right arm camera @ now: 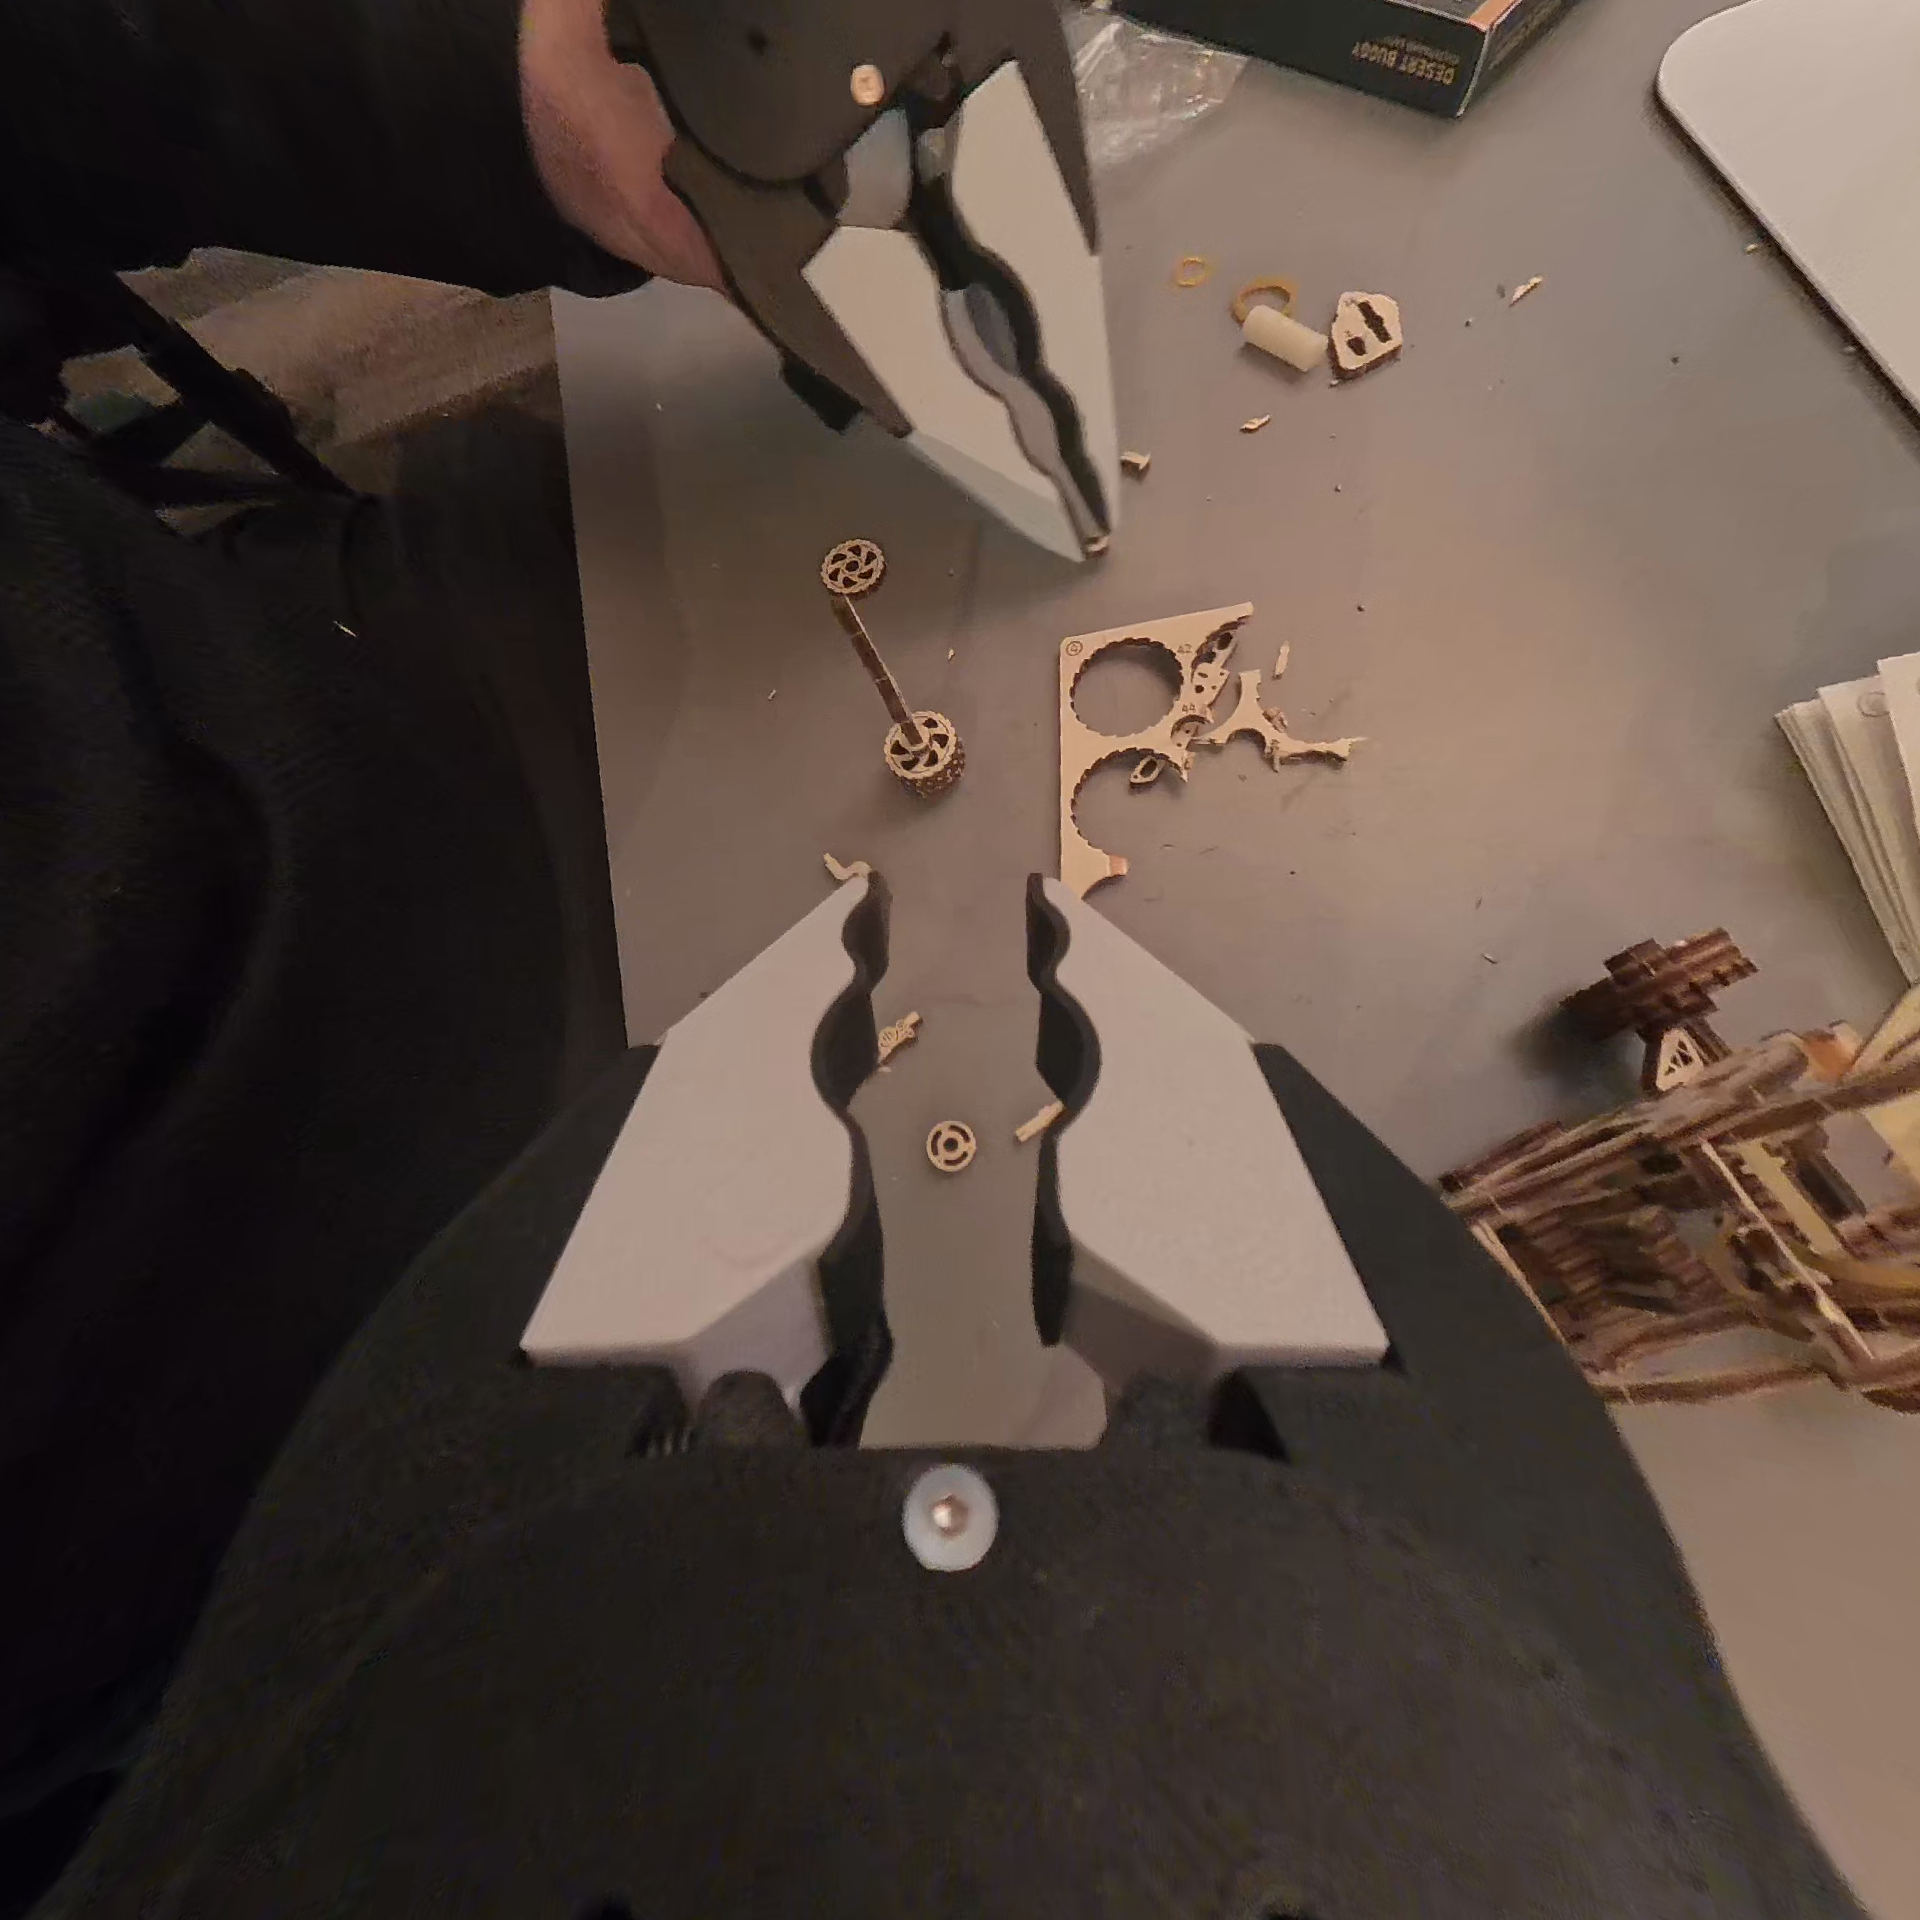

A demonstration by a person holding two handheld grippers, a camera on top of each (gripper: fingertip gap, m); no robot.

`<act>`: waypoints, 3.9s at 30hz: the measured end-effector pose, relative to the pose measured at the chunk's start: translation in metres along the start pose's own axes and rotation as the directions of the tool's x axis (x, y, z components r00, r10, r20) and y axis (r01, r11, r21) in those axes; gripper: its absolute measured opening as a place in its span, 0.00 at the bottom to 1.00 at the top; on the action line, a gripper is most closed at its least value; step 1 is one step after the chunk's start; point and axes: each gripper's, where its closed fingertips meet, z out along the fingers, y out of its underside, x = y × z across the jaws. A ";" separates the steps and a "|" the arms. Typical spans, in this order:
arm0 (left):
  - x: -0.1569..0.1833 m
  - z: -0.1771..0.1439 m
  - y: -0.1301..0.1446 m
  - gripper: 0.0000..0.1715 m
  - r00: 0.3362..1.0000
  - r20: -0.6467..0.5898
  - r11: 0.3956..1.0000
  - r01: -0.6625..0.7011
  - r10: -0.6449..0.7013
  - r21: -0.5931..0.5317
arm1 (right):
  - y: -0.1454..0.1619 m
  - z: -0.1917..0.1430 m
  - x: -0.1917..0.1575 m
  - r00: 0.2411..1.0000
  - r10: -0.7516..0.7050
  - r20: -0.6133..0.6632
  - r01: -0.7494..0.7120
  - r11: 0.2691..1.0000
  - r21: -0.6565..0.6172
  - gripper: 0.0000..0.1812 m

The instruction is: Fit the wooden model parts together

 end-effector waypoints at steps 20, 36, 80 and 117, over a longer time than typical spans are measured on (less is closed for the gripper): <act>-0.205 -0.126 0.128 0.69 0.918 0.346 0.955 0.256 -0.193 -0.148 | 0.002 -0.019 0.005 0.996 0.077 -0.049 -0.078 0.997 -0.010 0.15; -0.204 -0.099 0.151 0.54 0.920 0.028 0.917 0.393 -0.392 -0.064 | -0.012 -0.019 0.014 0.980 0.177 -0.088 -0.177 0.984 0.014 0.15; -0.155 -0.204 0.186 0.58 0.712 0.241 0.751 0.636 -0.659 0.176 | -0.027 -0.009 -0.011 0.971 0.203 -0.122 -0.195 0.978 0.074 0.14; -0.214 -0.085 0.089 0.09 0.860 0.213 0.885 0.459 -0.464 0.074 | -0.013 -0.025 0.004 0.947 0.294 -0.132 -0.274 0.951 0.146 0.14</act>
